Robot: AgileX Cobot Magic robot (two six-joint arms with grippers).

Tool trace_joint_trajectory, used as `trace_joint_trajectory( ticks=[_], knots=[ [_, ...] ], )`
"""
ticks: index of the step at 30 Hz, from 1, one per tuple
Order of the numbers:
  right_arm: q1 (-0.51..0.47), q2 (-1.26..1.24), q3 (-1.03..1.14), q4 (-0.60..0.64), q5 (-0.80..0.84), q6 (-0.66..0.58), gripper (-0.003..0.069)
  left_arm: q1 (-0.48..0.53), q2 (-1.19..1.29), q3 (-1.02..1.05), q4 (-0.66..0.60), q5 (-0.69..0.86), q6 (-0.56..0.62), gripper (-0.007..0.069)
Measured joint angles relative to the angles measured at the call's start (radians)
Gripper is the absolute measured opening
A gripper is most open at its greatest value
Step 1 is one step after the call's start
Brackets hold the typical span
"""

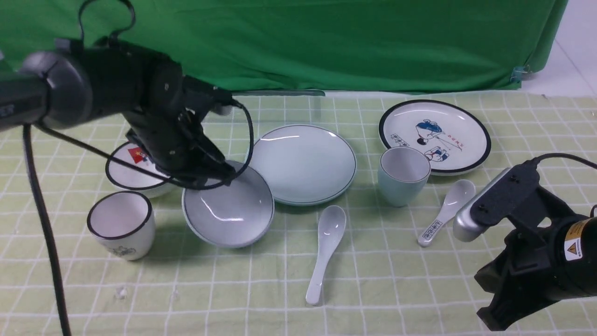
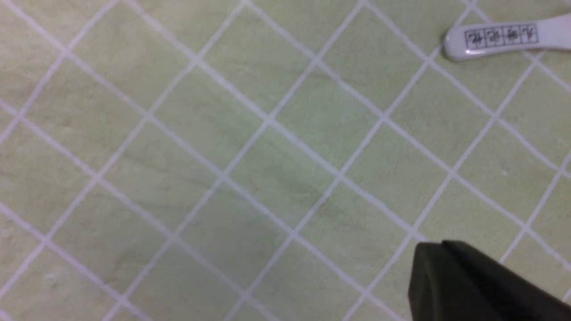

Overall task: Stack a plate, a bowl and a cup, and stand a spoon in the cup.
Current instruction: Use the left arm to grab a blue rice bowl, then use the left arm to put the blue rice bowl into the blue large plate in the middle

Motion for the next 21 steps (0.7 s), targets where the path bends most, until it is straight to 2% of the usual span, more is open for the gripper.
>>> trace_joint_trajectory(
  ticks=[4, 6, 7, 9, 11, 17, 20, 21],
  knots=[
    [0.000, 0.000, 0.000, 0.000, -0.004, 0.007, 0.0021, 0.002, -0.013, -0.089, -0.073, -0.050, 0.024, -0.0008],
    [0.000, 0.000, 0.000, 0.000, -0.006, 0.022, 0.0022, 0.002, 0.008, -0.140, -0.203, -0.141, 0.077, -0.0008],
    [0.000, 0.000, 0.000, 0.000, -0.006, 0.022, 0.0022, 0.001, 0.012, -0.143, -0.214, -0.147, 0.077, -0.0008],
    [0.000, 0.000, 0.000, 0.000, -0.011, 0.027, 0.0028, -0.004, 0.084, -0.178, -0.359, -0.214, 0.158, -0.0008],
    [0.000, 0.000, 0.000, 0.000, -0.011, 0.028, 0.0031, -0.010, 0.137, -0.192, -0.404, -0.245, 0.189, -0.0008],
    [0.000, 0.000, 0.000, 0.001, -0.017, 0.059, 0.0041, -0.020, 0.282, -0.233, -0.413, -0.290, 0.216, 0.0001],
    [0.000, 0.012, 0.000, 0.010, -0.046, 0.081, 0.0070, -0.019, 0.325, -0.264, -0.416, -0.290, 0.216, 0.0078],
    [0.000, 0.021, -0.002, 0.014, -0.062, 0.090, 0.0093, -0.019, 0.326, -0.268, -0.416, -0.289, 0.215, 0.0124]
  ],
)
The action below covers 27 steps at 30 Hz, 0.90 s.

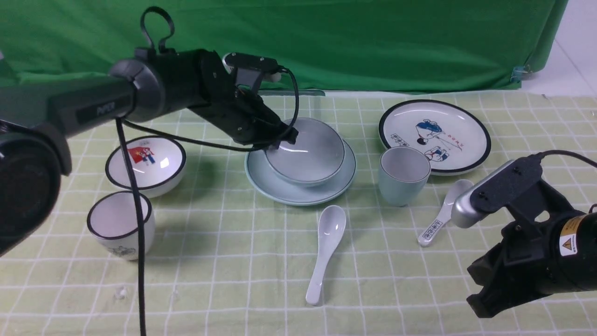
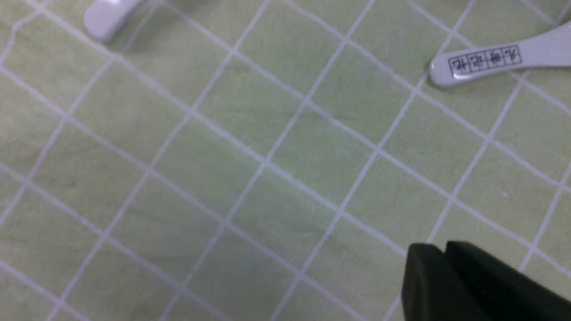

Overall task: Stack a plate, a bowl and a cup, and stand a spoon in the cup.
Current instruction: Use the left arm to put the blue rice bowl into the blue large plate in the middle, then use the right arm to grab a blue teacup

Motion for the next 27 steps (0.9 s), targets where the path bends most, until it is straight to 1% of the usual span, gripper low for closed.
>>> trace_joint_trajectory(
  ticks=[1, 2, 3, 4, 5, 6, 8, 9, 10, 11, 12, 13, 14, 15, 17, 19, 20, 21, 23, 24, 25, 26, 27],
  knots=[
    [0.000, 0.009, -0.007, 0.001, -0.003, 0.007, 0.0115, 0.000, -0.001, 0.000, 0.000, 0.003, -0.002, 0.0158],
    [0.000, 0.011, -0.009, 0.001, -0.003, 0.010, 0.0121, 0.000, -0.002, 0.000, 0.000, 0.003, -0.003, 0.0167],
    [0.000, 0.045, -0.044, 0.002, -0.002, 0.018, 0.0192, 0.000, -0.017, 0.000, 0.011, 0.024, -0.003, 0.0242],
    [-0.002, 0.051, -0.056, 0.002, 0.002, 0.019, 0.0192, 0.000, -0.020, 0.000, 0.014, 0.028, -0.003, 0.0251],
    [-0.009, 0.085, -0.103, 0.004, 0.014, 0.022, 0.0270, 0.000, -0.048, -0.004, 0.044, 0.066, -0.003, 0.0314],
    [-0.020, 0.133, -0.170, 0.005, 0.035, 0.023, 0.0328, 0.000, -0.088, -0.007, 0.080, 0.106, -0.007, 0.0365],
    [-0.047, 0.197, -0.257, 0.005, 0.059, 0.023, 0.0404, 0.000, -0.151, -0.009, 0.143, 0.166, -0.024, 0.0399],
    [-0.061, 0.239, -0.302, 0.005, 0.069, 0.023, 0.0424, 0.000, -0.187, -0.009, 0.172, 0.192, -0.046, 0.0405],
    [-0.083, 0.292, -0.382, 0.005, 0.081, 0.025, 0.0461, 0.000, -0.256, -0.009, 0.212, 0.234, -0.078, 0.0403],
    [-0.090, 0.310, -0.393, 0.005, 0.086, 0.026, 0.0468, 0.000, -0.266, -0.007, 0.225, 0.239, -0.088, 0.0402],
    [-0.118, 0.382, -0.490, 0.005, 0.091, 0.043, 0.0486, 0.000, -0.355, 0.010, 0.256, 0.265, -0.119, 0.0376],
    [-0.130, 0.419, -0.532, 0.005, 0.092, 0.050, 0.0491, 0.000, -0.402, 0.024, 0.264, 0.274, -0.136, 0.0356],
    [-0.145, 0.473, -0.592, 0.005, 0.095, 0.058, 0.0494, 0.000, -0.474, 0.052, 0.265, 0.280, -0.146, 0.0319],
    [-0.145, 0.473, -0.592, 0.005, 0.095, 0.058, 0.0494, 0.000, -0.487, 0.052, 0.265, 0.280, -0.147, 0.0312],
    [-0.160, 0.580, -0.689, 0.004, 0.102, 0.069, 0.0484, 0.000, -0.637, 0.132, 0.240, 0.263, -0.148, 0.0227],
    [-0.164, 0.660, -0.757, 0.004, 0.114, 0.070, 0.0442, 0.000, -0.749, 0.210, 0.220, 0.231, -0.147, 0.0165],
    [-0.164, 0.694, -0.787, 0.004, 0.123, 0.070, 0.0402, 0.000, -0.821, 0.249, 0.213, 0.221, -0.147, 0.0127],
    [-0.164, 0.706, -0.795, 0.004, 0.127, 0.068, 0.0395, 0.000, -0.833, 0.264, 0.212, 0.221, -0.147, 0.0116],
    [-0.163, 0.756, -0.827, 0.004, 0.148, 0.049, 0.0283, 0.000, -0.966, 0.354, 0.213, 0.230, -0.147, 0.0062],
    [-0.163, 0.765, -0.831, 0.004, 0.152, 0.034, 0.0240, 0.000, -1.016, 0.396, 0.219, 0.244, -0.147, 0.0043],
    [-0.163, 0.769, -0.835, 0.004, 0.156, 0.014, 0.0188, 0.000, -1.065, 0.440, 0.228, 0.259, -0.147, 0.0030],
    [-0.163, 0.769, -0.836, 0.004, 0.157, -0.001, 0.0157, 0.000, -1.085, 0.459, 0.232, 0.266, -0.148, 0.0026],
    [-0.163, 0.769, -0.849, 0.003, 0.168, -0.033, 0.0094, 0.000, -1.155, 0.535, 0.250, 0.288, -0.159, 0.0017]
  ],
)
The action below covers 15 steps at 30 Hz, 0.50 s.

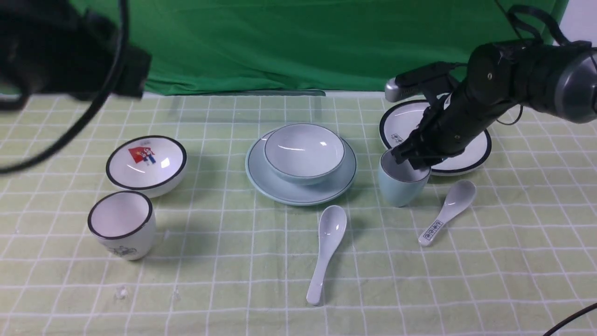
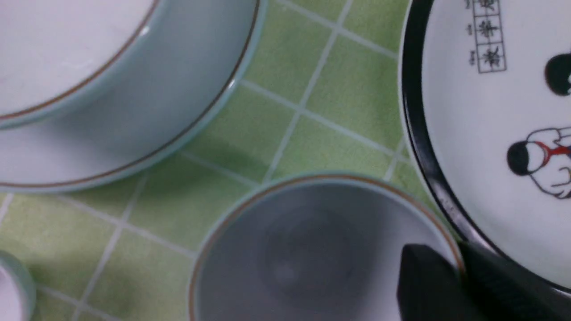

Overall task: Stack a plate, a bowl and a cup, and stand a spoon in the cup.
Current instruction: Use the right arm to grab a blue teacup, then use the right arm to put the blue teacup into the blue rice bowl in the middle

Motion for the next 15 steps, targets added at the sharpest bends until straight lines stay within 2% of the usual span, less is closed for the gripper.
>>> trace_joint_trajectory(
  ticks=[4, 8, 12, 15],
  knots=[
    [-0.001, 0.000, -0.118, 0.001, 0.119, -0.032, 0.0071, 0.000, -0.205, 0.216, 0.062, 0.026, -0.014, 0.0013],
    [0.019, -0.001, -0.261, 0.023, 0.183, -0.034, 0.0071, 0.000, -0.330, 0.421, 0.091, -0.024, -0.022, 0.0013],
    [0.103, 0.005, -0.367, 0.038, 0.132, -0.032, 0.0071, 0.000, -0.373, 0.594, 0.072, -0.179, -0.037, 0.0013],
    [0.164, 0.052, -0.409, 0.046, 0.075, -0.031, 0.0071, 0.000, -0.361, 0.639, 0.025, -0.258, -0.037, 0.0013]
  ],
)
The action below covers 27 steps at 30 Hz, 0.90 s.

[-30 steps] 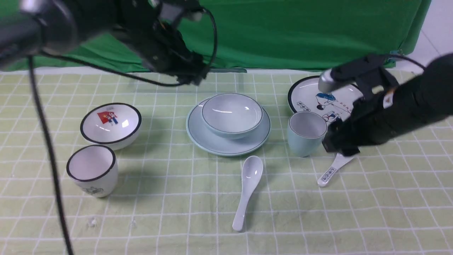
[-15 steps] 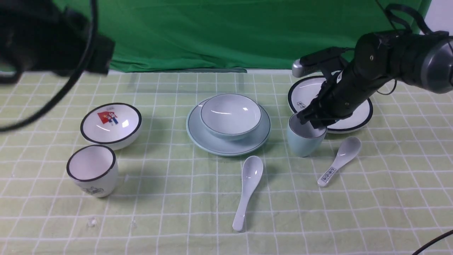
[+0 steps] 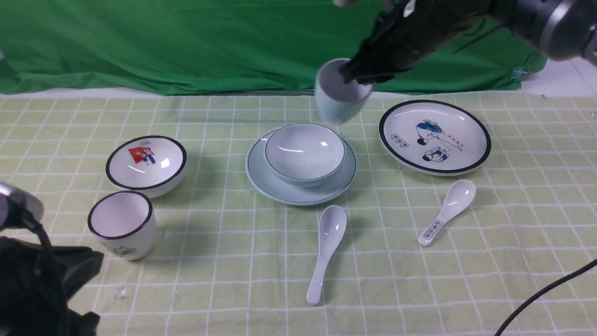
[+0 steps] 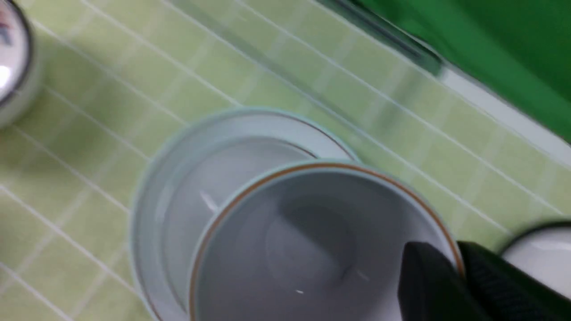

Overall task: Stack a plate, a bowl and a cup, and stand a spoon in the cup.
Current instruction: Use the right arm to put the blue teacup into the blue rice bowl in the middle, then use the right arm to grab a blue soup spoon

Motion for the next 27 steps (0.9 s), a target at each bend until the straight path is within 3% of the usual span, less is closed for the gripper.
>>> trace_joint_trajectory(
  ticks=[7, 15, 18, 22, 23, 27],
  knots=[
    [0.034, 0.169, -0.025, -0.009, -0.033, 0.048, 0.0071, 0.000, 0.016, 0.002, -0.056, -0.081, -0.002, 0.0013],
    [0.033, 0.194, -0.034, -0.016, -0.053, 0.068, 0.0106, 0.000, 0.016, 0.002, -0.065, -0.089, -0.003, 0.0013],
    [0.033, 0.194, -0.057, -0.016, -0.032, 0.054, 0.0183, 0.000, 0.016, 0.002, -0.065, -0.089, -0.003, 0.0013],
    [0.034, 0.194, -0.181, -0.017, 0.130, -0.033, 0.0337, 0.000, 0.016, 0.003, -0.065, -0.089, -0.003, 0.0013],
    [0.034, 0.194, -0.188, -0.017, 0.130, -0.040, 0.0342, 0.000, 0.016, 0.003, -0.065, -0.089, -0.003, 0.0013],
    [0.072, 0.153, -0.257, -0.018, 0.310, -0.254, 0.0387, 0.000, 0.016, 0.003, -0.062, -0.089, -0.003, 0.0013]
  ],
)
